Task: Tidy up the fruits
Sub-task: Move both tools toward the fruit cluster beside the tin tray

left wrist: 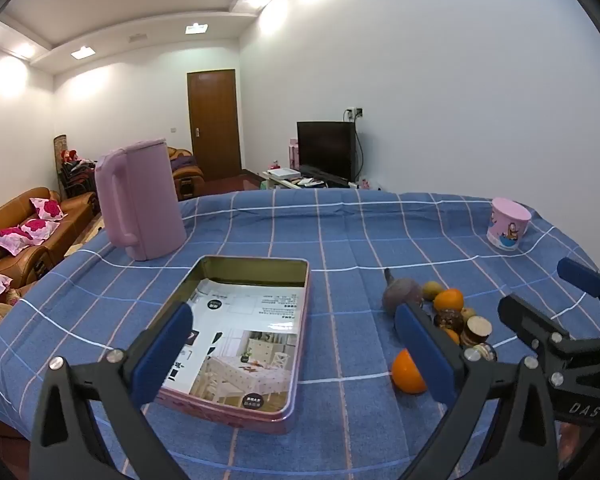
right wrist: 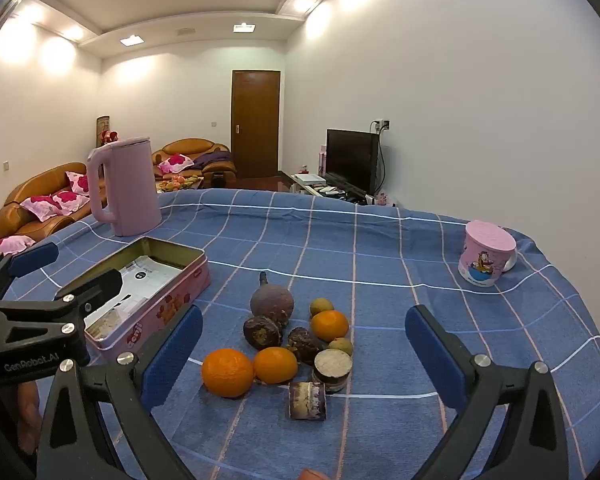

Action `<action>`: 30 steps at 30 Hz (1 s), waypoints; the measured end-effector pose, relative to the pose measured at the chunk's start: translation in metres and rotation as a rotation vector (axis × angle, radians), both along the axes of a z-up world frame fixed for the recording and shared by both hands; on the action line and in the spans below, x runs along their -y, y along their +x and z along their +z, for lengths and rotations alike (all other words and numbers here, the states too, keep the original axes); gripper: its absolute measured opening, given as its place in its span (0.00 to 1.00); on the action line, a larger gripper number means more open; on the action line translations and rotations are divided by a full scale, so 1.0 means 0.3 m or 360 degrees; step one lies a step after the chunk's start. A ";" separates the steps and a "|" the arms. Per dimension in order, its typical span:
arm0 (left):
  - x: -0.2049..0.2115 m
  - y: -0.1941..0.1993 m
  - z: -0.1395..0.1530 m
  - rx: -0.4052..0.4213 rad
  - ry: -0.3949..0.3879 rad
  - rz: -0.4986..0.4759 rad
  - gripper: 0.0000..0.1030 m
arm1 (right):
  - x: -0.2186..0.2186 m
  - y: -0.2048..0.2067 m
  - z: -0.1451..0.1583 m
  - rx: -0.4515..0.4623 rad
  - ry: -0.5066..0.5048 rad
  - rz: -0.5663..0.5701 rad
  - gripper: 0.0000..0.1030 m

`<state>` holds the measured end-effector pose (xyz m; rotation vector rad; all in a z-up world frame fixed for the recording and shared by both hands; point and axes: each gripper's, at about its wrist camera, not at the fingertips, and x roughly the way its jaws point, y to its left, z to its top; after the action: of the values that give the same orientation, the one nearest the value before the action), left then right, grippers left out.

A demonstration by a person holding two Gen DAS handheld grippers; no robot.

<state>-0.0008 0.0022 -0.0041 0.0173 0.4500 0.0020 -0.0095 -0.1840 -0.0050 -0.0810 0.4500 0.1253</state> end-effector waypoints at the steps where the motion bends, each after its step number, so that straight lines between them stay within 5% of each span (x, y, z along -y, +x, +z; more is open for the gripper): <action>1: 0.000 0.000 0.000 0.0001 0.0002 0.0001 1.00 | -0.001 -0.002 0.000 0.0009 -0.0001 0.0004 0.99; 20: -0.005 0.004 -0.018 -0.0024 -0.0004 0.0003 1.00 | -0.005 0.005 -0.026 -0.0004 0.0000 0.0000 0.99; 30: 0.026 0.038 -0.108 -0.0130 0.0000 -0.0039 1.00 | 0.064 0.065 -0.145 -0.0214 -0.0048 -0.0056 0.99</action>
<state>0.0104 -0.0054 -0.0366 0.0231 0.5312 -0.0226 0.0101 -0.2033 -0.0485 -0.0946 0.5873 0.0896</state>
